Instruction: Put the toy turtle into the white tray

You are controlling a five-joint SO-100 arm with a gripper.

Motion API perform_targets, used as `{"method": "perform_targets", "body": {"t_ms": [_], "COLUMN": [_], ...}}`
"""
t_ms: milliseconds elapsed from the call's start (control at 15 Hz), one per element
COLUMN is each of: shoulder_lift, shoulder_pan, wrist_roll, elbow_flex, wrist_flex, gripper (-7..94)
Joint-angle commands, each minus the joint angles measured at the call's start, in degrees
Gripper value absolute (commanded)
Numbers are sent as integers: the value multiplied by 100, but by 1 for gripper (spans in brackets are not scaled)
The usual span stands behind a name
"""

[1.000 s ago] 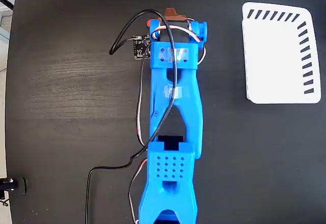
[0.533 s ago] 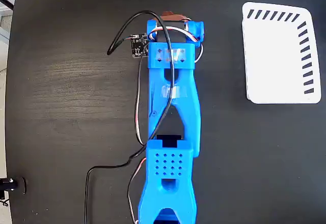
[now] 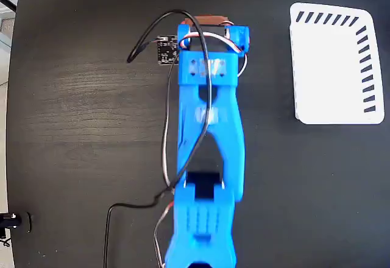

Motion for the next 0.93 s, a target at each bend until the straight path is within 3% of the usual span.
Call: {"method": "perform_targets", "body": {"t_ms": [0,533,867], "shoulder_lift": [2188,4922,4236], "shoulder_pan": [176,1169,2206], "wrist_roll": [-114,-272,-53], "elbow_flex": [923,2602,1503], "wrist_flex": [-202,-237,316], "gripper": [0,0,0]}}
